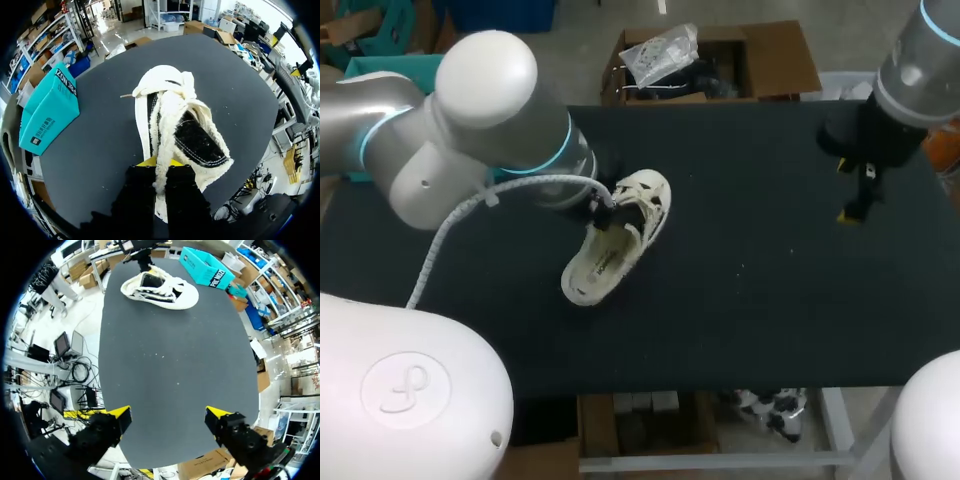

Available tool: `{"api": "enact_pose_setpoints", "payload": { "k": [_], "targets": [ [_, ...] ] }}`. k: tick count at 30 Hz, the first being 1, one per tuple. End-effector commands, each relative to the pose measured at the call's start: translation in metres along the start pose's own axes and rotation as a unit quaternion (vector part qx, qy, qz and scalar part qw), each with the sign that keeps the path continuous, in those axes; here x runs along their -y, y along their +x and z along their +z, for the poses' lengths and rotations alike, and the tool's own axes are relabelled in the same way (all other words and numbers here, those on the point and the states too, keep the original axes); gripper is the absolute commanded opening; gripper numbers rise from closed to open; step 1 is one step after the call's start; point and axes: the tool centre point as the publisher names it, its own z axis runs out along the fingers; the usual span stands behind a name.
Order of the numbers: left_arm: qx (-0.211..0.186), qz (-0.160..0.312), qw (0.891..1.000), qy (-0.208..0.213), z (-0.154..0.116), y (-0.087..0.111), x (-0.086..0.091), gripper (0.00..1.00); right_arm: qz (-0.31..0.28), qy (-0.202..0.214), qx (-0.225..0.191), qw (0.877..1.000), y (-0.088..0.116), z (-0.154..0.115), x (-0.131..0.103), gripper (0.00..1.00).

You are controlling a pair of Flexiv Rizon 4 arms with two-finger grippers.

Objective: Open the shoe tongue, take the insole out of the shoe, put the insole back into the shoe, and pack the shoe into the shoebox

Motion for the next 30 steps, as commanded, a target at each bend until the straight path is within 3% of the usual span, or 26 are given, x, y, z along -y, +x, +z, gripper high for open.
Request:
{"api": "enact_pose_setpoints", "payload": {
  "k": [1, 9, 18, 26, 30],
  "targets": [
    [0.002, 0.044, 0.998, 0.048, -0.048, -0.03, 0.001, 0.0, 0.001, 0.045, -0.053, 0.998, -0.007, -0.002, -0.006, 1.0],
    [0.04, 0.126, 0.982, 0.136, -0.103, -0.119, 0.034, 0.0, 0.001, 0.045, -0.053, 0.998, -0.007, -0.002, -0.006, 1.0],
    [0.076, 0.17, 0.961, 0.206, -0.165, -0.231, 0.075, 0.0, 0.001, 0.045, -0.053, 0.998, -0.007, -0.002, -0.006, 1.0],
    [0.112, 0.169, 0.953, 0.224, -0.186, -0.329, 0.102, 0.0, 0.001, 0.045, -0.053, 0.998, -0.007, -0.002, -0.006, 1.0],
    [0.137, 0.156, 0.952, 0.225, -0.181, -0.379, 0.108, 0.0, 0.001, 0.045, -0.053, 0.998, -0.007, -0.002, -0.006, 1.0]
  ]
}}
